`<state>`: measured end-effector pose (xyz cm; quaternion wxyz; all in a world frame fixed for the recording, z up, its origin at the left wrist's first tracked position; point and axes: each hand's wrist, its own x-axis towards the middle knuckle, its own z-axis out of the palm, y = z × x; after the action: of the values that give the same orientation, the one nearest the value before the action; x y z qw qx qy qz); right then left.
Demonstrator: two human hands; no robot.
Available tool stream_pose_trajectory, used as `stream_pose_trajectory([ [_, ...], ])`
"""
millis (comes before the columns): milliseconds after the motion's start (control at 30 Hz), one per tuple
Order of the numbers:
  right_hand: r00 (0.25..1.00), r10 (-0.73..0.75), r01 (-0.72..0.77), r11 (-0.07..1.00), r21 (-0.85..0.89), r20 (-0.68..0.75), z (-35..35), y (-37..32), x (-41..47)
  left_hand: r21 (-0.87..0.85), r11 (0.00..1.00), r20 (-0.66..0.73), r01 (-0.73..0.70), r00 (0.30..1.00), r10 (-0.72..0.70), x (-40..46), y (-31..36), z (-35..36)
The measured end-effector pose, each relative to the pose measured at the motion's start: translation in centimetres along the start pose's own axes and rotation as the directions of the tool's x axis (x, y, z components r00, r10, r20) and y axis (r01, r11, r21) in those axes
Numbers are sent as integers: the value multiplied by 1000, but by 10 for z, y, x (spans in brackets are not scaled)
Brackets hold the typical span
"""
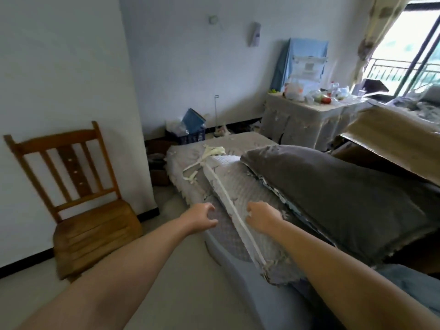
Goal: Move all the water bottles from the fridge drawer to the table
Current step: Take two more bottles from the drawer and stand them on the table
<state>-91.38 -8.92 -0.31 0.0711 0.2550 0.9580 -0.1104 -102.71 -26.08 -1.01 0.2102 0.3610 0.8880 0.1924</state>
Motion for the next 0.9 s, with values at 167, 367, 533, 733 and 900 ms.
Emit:
stream_pose_trajectory([
  [167,978,-196,200,978,-61,68,-4,-55,75,-57,987,-91,149,984,-153,11,-38,-31],
  [367,861,-469,490,868,-78,196,18,-166,119,-194,896,-206,400,876,-436,-37,-125,-59],
  [533,722,-635,671,739,-55,275,47,-287,126,-356,738,-209,574,720,-661,-102,-198,-87],
  [733,562,-781,817,575,-36,272,86,-433,114,-434,577,-234,692,531,-814,-166,-296,-116],
  [900,485,-828,866,499,-24,282,107,-561,108,-482,519,-253,706,455,-854,-217,-391,-156],
])
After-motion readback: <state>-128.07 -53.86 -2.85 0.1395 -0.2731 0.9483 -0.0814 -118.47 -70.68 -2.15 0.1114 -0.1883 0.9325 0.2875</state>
